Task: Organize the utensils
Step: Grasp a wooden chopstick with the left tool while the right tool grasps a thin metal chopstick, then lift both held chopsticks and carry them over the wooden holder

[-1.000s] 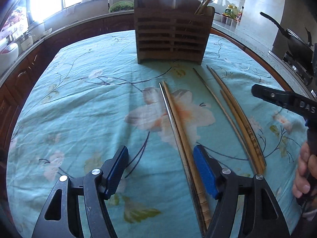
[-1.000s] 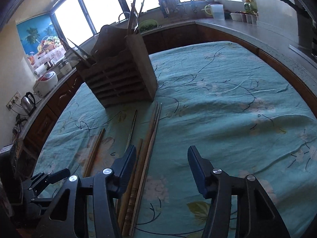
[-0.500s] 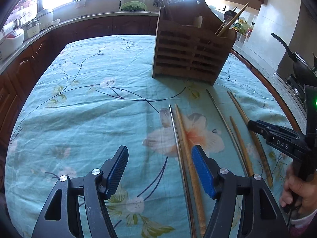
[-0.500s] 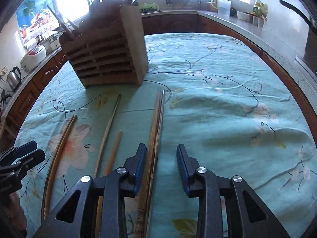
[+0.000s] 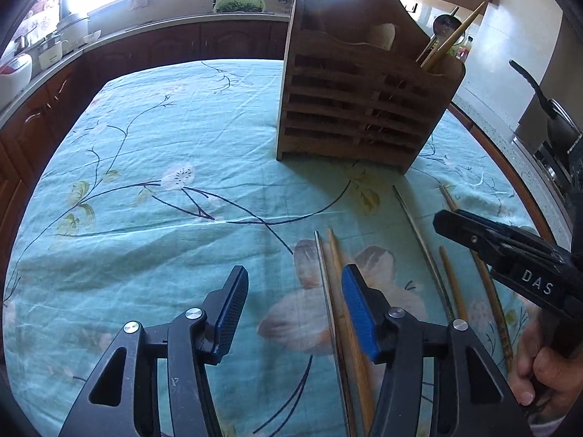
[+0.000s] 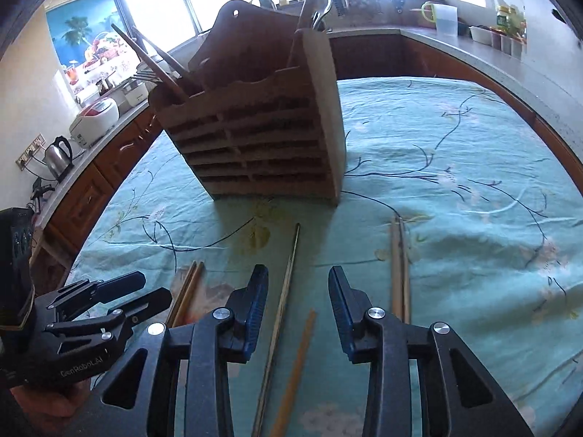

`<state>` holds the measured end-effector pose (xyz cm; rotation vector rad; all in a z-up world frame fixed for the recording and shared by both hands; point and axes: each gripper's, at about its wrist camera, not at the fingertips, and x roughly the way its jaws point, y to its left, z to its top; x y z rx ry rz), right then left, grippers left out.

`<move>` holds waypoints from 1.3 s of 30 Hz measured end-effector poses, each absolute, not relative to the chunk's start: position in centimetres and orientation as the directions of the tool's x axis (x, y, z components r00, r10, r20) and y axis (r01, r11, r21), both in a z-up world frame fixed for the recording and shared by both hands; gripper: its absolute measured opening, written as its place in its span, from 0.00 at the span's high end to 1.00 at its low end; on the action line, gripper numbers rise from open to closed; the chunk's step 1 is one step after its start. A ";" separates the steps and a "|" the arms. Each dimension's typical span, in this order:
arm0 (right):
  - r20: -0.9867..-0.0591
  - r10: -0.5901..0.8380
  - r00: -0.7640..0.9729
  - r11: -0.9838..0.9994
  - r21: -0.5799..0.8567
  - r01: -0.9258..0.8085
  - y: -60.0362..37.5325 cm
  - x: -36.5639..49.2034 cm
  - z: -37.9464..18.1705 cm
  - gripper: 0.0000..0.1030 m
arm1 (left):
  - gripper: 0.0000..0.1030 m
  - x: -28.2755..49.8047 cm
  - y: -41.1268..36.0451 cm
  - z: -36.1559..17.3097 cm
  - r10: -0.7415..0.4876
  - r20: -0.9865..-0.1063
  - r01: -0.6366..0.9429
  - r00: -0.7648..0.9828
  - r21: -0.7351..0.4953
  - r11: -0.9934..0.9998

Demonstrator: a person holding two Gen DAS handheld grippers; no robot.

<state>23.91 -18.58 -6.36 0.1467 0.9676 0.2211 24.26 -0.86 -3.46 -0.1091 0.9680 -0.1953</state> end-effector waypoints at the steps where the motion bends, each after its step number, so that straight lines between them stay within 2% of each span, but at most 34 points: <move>1: -0.805 0.248 0.539 0.969 0.215 -0.124 -18.2 24.6 -6.7 0.66 | 0.54 24.7 -1.0 -3.8 -0.216 -0.813 0.121 0.541 -0.179 0.976; 7: -0.842 0.184 0.508 0.980 0.118 -0.160 -16.1 26.9 -8.2 0.66 | 0.57 26.2 -3.0 -4.6 -0.128 -0.820 0.173 0.558 -0.036 0.984; 8: -0.845 0.171 0.507 0.981 0.100 -0.165 -15.7 27.0 -8.3 0.66 | 0.61 26.4 -3.4 -4.7 -0.122 -0.820 0.181 0.559 -0.023 0.983; 9: -0.847 0.159 0.508 0.982 0.082 -0.170 -15.4 27.1 -8.3 0.66 | 0.64 26.6 -3.8 -4.8 -0.129 -0.819 0.190 0.559 -0.024 0.981; 11: -0.846 0.130 0.517 0.983 0.040 -0.181 -14.7 27.0 -8.4 0.66 | 0.82 26.8 -4.3 -4.9 -0.148 -0.816 0.216 0.559 -0.029 0.976; 13: -0.846 0.131 0.518 0.981 0.036 -0.189 -14.5 26.9 -8.3 0.75 | 0.94 26.9 -4.2 -5.1 -0.167 -0.810 0.234 0.562 -0.038 0.971; 14: -0.845 0.140 0.517 0.981 0.048 -0.188 -14.7 26.9 -8.3 0.91 | 0.95 27.0 -4.2 -5.2 -0.172 -0.809 0.237 0.563 -0.041 0.971; 15: -0.844 0.152 0.514 0.981 0.066 -0.182 -14.9 26.9 -8.3 0.93 | 0.95 27.1 -4.0 -5.3 -0.179 -0.807 0.237 0.563 -0.050 0.970; 20: -0.831 0.232 0.507 0.973 0.186 -0.140 -16.9 26.5 -7.9 0.95 | 0.98 27.3 -2.1 -5.1 -0.257 -0.794 0.215 0.551 -0.162 0.963; 25: -0.777 0.309 0.548 0.950 0.280 -0.138 -18.4 24.4 -5.6 0.96 | 0.98 26.2 0.1 -3.7 -0.315 -0.758 0.191 0.572 -0.250 0.949; 33: -0.693 0.351 0.630 0.932 0.326 -0.160 -19.3 21.6 -0.7 0.96 | 0.98 22.8 2.8 0.1 -0.387 -0.676 0.193 0.627 -0.346 0.918; 39: -0.632 0.362 0.686 0.925 0.336 -0.178 -19.9 19.9 2.8 0.96 | 0.98 19.7 4.0 3.7 -0.410 -0.605 0.237 0.682 -0.347 0.907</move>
